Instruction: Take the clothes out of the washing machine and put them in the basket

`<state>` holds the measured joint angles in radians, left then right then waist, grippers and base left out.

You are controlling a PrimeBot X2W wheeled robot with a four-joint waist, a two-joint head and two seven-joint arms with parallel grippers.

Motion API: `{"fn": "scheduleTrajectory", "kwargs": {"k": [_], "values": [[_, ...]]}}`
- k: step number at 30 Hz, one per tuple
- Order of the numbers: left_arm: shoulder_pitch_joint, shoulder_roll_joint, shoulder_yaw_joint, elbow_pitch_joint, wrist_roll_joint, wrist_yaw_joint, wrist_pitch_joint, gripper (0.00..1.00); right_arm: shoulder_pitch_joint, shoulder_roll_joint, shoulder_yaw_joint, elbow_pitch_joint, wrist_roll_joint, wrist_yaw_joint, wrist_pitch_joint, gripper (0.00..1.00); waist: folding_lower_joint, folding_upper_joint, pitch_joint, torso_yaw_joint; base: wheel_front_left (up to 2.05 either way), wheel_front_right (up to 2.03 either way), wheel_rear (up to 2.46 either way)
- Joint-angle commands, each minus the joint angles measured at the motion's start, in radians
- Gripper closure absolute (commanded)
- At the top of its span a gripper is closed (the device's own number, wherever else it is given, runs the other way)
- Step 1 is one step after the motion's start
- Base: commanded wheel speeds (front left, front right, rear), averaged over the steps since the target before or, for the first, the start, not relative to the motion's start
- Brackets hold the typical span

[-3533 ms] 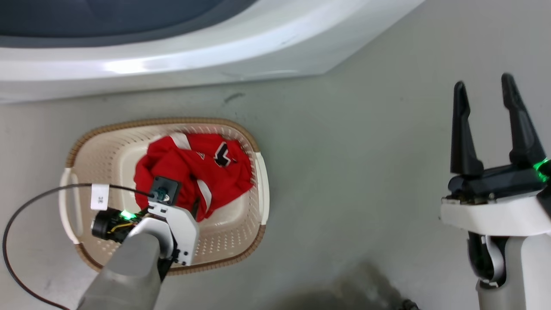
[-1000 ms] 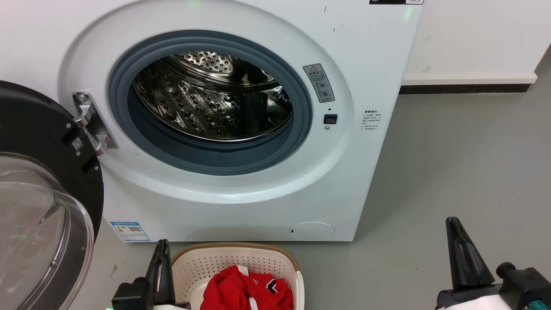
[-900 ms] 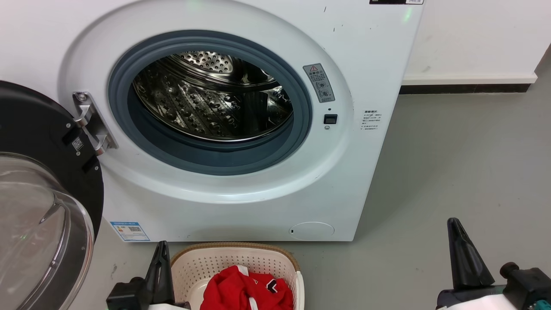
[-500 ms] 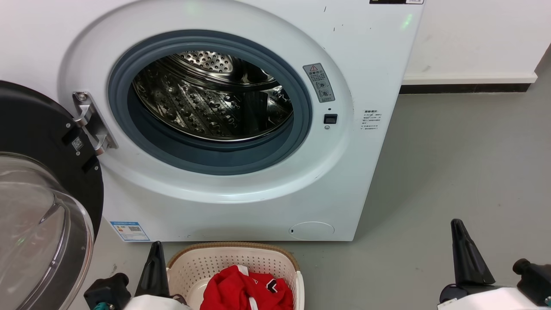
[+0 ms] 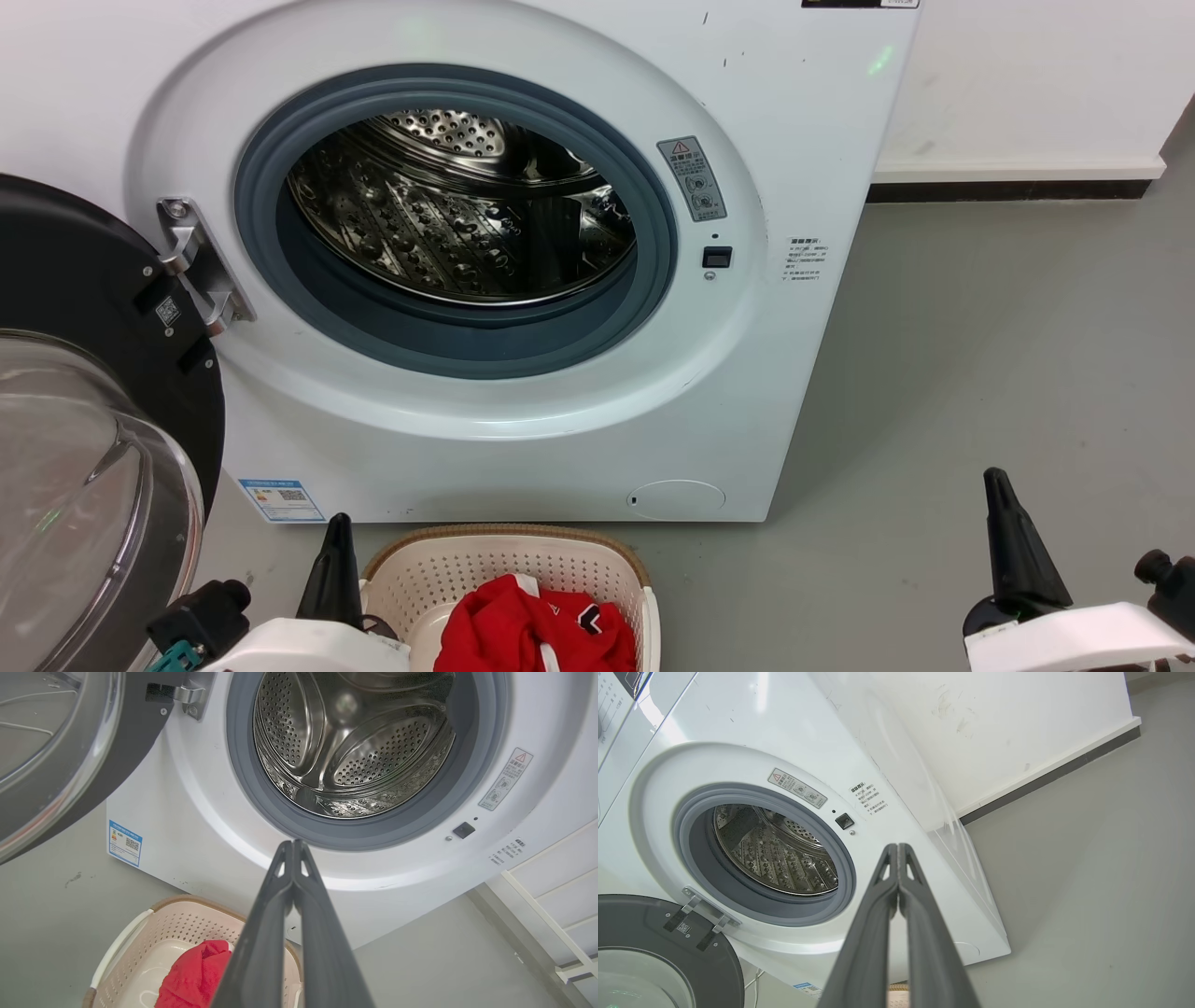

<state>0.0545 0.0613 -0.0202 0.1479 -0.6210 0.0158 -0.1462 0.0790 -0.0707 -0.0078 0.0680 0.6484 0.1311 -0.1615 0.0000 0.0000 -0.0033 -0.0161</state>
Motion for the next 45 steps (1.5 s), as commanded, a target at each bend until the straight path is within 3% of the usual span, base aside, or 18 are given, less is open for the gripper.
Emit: {"fn": "scheduleTrajectory", "kwargs": {"k": [1,45], "values": [[-0.029,0.008,0.008,-0.006,-0.050,-0.010,0.009,1.00,-0.039,-0.010,-0.002,-0.003,0.052,0.000,0.009,1.00,0.0000,0.0000,0.000,0.000,0.00,0.00,0.00],[-0.111,0.012,0.064,0.052,-0.615,-0.092,0.142,1.00,-0.129,-0.016,-0.032,0.100,0.611,0.000,0.140,1.00,0.0000,0.0000,0.003,0.008,0.00,0.00,0.00]]}}
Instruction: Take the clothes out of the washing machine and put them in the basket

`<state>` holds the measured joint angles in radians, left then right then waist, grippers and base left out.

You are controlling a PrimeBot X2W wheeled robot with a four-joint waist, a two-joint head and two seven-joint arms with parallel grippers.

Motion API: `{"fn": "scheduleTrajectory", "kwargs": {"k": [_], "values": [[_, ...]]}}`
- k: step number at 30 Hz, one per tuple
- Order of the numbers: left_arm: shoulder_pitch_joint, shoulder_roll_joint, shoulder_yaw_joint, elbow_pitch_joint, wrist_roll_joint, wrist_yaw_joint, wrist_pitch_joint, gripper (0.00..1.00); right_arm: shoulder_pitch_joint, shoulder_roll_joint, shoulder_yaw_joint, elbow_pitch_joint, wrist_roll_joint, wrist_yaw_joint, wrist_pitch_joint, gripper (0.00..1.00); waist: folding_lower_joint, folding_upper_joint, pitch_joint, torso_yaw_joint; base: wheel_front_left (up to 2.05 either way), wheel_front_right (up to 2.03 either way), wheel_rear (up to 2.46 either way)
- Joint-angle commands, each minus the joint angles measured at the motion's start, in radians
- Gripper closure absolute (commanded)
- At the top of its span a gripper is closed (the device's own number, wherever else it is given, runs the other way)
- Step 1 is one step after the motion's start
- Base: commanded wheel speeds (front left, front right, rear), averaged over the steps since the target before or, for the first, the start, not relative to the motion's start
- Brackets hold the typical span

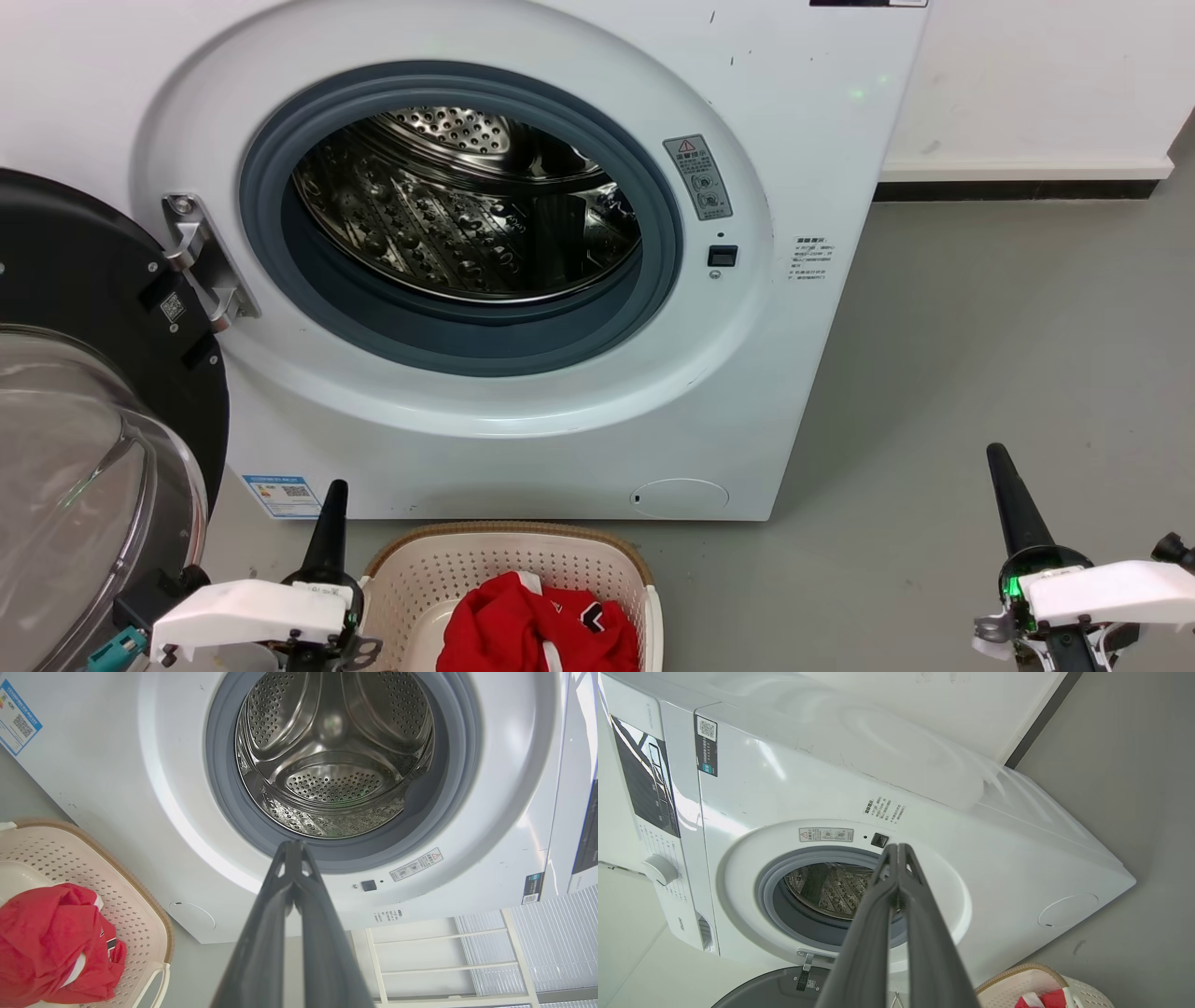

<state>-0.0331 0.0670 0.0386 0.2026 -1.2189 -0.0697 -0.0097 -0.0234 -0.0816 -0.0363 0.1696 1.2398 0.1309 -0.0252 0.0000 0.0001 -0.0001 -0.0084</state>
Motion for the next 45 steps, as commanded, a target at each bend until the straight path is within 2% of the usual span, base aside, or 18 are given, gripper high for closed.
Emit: {"fn": "scheduleTrajectory", "kwargs": {"k": [1,45], "values": [[-0.024,0.006,0.006,-0.001,-0.027,-0.008,0.008,1.00,-0.028,-0.005,-0.004,0.000,0.029,0.000,0.007,1.00,0.0000,-0.0001,0.000,0.000,0.00,0.00,0.00],[-0.078,0.000,0.053,0.041,-0.390,-0.062,0.105,1.00,-0.089,0.004,-0.038,0.072,0.385,0.000,0.107,1.00,0.0000,-0.0001,0.003,0.008,0.00,0.00,0.00]]}}
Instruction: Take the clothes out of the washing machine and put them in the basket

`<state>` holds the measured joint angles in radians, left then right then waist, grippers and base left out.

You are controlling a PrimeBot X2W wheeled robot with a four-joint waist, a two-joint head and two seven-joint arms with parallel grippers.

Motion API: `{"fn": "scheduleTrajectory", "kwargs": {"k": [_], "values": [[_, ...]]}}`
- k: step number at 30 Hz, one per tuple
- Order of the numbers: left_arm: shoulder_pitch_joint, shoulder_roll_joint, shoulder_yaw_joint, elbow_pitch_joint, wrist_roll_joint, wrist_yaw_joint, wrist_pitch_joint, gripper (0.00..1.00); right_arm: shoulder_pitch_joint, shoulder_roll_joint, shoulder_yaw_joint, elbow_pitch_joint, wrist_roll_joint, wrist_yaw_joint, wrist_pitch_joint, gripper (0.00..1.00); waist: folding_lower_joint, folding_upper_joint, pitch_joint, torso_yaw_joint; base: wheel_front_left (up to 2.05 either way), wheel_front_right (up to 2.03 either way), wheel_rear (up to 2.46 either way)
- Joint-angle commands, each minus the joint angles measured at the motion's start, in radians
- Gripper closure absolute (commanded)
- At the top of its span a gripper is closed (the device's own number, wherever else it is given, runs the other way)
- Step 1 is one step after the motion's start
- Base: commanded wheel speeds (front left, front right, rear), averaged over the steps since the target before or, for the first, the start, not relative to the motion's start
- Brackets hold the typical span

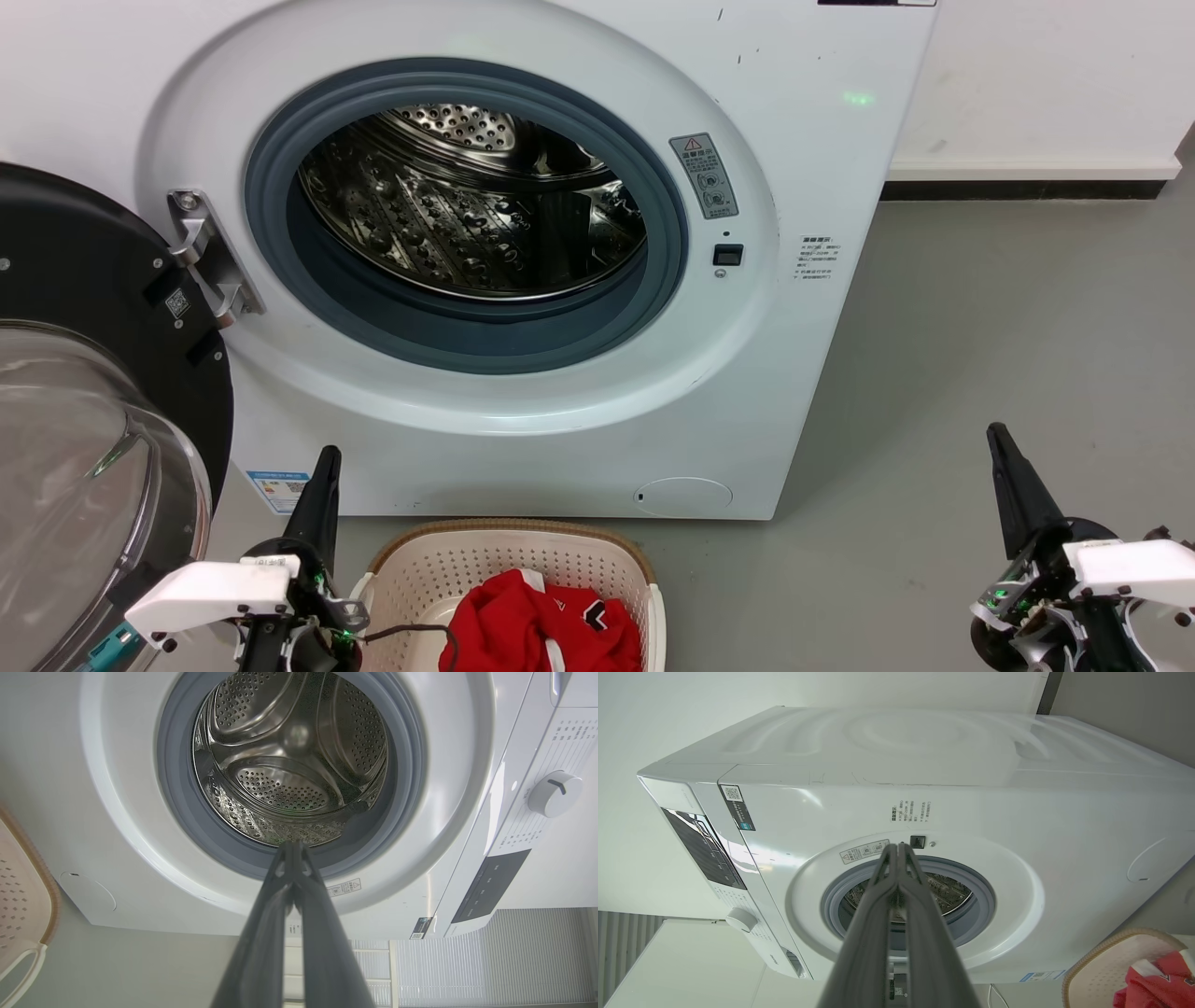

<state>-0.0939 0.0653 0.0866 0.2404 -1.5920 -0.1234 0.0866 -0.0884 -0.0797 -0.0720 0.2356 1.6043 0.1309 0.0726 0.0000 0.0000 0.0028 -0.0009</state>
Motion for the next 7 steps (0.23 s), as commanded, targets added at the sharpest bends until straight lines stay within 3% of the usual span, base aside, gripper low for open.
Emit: {"fn": "scheduleTrajectory", "kwargs": {"k": [1,7], "values": [[-0.017,0.002,0.006,0.004,-0.024,-0.009,0.009,1.00,-0.024,0.002,-0.003,0.006,0.027,0.000,0.009,1.00,0.0000,0.0000,0.000,0.000,0.00,0.00,0.00],[-0.017,0.001,0.008,0.006,-0.037,-0.010,0.014,1.00,-0.022,0.004,-0.006,0.010,0.040,0.000,0.015,1.00,0.0000,0.0000,0.000,0.001,0.00,0.00,0.00]]}}
